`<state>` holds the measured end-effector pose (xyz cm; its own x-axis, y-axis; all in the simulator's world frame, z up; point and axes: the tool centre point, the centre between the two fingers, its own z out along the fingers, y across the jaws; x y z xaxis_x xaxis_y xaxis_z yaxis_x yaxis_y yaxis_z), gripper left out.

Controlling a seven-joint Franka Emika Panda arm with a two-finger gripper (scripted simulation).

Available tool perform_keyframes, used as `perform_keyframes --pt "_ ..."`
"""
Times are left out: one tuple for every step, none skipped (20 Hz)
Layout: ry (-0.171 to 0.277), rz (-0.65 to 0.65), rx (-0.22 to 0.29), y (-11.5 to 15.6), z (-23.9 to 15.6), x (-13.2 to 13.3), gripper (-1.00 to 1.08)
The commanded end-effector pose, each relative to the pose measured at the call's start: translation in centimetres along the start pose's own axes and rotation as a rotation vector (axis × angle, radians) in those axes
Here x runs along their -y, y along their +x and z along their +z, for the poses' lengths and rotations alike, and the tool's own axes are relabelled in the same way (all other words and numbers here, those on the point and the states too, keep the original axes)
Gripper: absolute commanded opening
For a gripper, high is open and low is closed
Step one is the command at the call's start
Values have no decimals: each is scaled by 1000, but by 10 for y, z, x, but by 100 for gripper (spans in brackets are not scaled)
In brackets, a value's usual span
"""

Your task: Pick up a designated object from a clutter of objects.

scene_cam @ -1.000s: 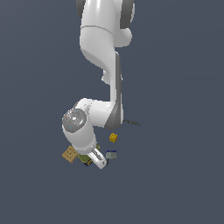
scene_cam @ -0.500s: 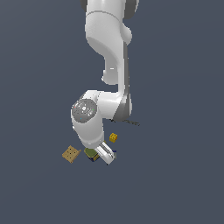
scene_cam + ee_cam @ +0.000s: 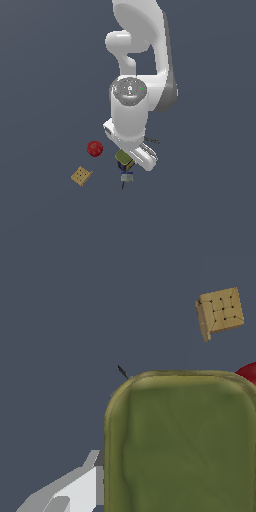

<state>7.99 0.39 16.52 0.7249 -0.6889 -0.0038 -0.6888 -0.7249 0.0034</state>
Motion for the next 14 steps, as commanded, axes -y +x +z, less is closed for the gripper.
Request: perform_keyframes --pt "3 0 -4 -21 -25 11 -100" --pt "3 0 -4 -30 -34 16 -100" --pt "3 0 -4 -38 -43 20 -100" --pt "3 0 -4 -46 -52 24 -100" --pt "2 0 -5 -55 -61 28 -100" --pt "2 0 -5 -63 -70 33 -100" --pt "2 0 -5 -72 -79 37 -100" --pt "2 0 -5 -80 -88 41 -100" --pt "2 0 -5 -88 -97 46 -100" --pt "2 0 -5 -96 -106 50 -100" --pt "2 0 -6 -105 -115 54 -100" --pt "2 0 -6 -113 -123 59 -100" --pt "2 0 -6 -121 -132 63 -100" --pt "2 0 -6 -129 -141 68 -100"
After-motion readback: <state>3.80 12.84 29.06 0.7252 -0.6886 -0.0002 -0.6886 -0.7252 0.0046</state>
